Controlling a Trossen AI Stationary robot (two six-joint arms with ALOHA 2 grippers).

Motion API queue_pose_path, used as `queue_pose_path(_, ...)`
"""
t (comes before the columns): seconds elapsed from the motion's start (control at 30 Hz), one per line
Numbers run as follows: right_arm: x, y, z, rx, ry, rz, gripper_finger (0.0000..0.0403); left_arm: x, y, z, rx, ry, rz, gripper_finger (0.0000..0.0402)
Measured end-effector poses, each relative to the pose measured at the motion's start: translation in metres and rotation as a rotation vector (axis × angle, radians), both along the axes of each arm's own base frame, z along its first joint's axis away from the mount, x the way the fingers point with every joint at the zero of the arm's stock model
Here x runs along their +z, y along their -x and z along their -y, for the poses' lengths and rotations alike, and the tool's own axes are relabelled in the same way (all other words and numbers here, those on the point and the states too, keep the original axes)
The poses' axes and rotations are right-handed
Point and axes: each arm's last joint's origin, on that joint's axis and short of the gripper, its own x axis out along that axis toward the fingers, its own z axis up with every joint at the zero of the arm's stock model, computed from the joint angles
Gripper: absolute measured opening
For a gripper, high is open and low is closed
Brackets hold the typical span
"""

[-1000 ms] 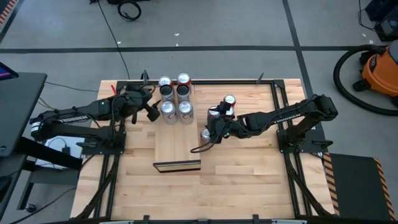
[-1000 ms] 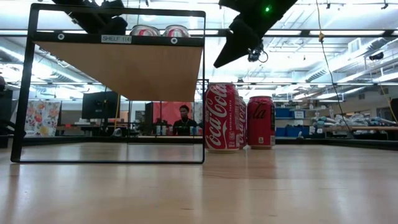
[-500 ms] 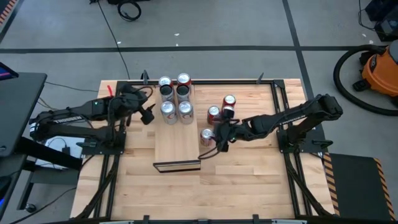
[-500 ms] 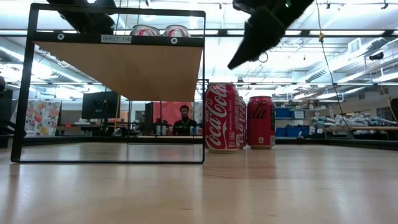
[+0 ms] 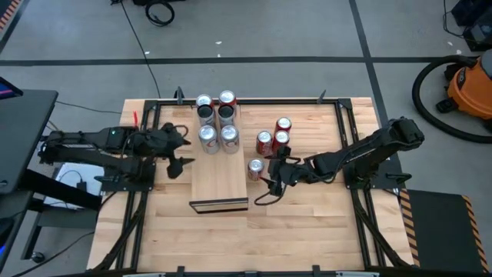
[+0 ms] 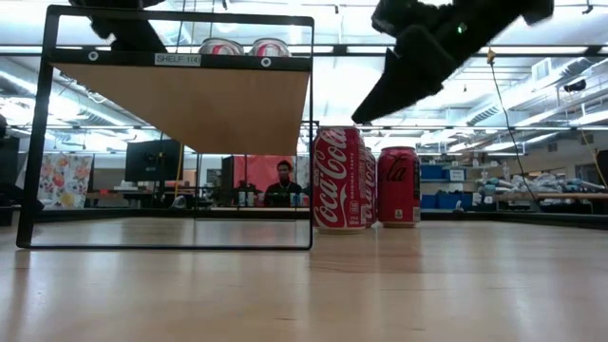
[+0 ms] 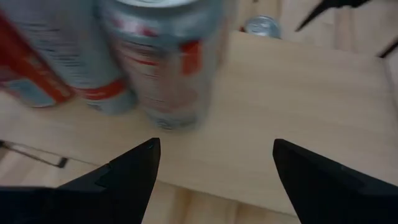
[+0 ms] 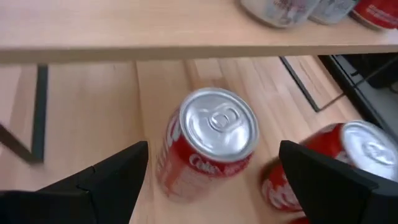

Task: Place canned beverage on shelf
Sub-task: Put the red-black soda can on the shelf

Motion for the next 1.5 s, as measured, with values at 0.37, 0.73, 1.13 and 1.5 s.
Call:
queue_pose_path(0.37, -0.041, 0.023, 0.003, -0.050, -0.096, 0.213, 0.0373, -0.001, 0.003, 0.016, -0.039, 0.033, -0.005, 0.0322)
queue_pose_path(0.73, -0.052, 0.038, 0.012, -0.110, -0.006, 0.042, 0.0373, -0.002, 0.003, 0.016, -0.012, 0.038, -0.007, 0.0322)
queue_pose_path(1.13, -0.008, 0.072, 0.025, -0.248, 0.055, 0.043, 0.0373, -0.004, 0.004, 0.015, -0.007, 0.042, -0.022, 0.0322)
queue_pose_path(1.5, -0.048, 0.094, 0.053, -0.358, 0.025, 0.104, 0.0373, -0.003, 0.004, 0.015, 0.012, 0.017, -0.020, 0.0322)
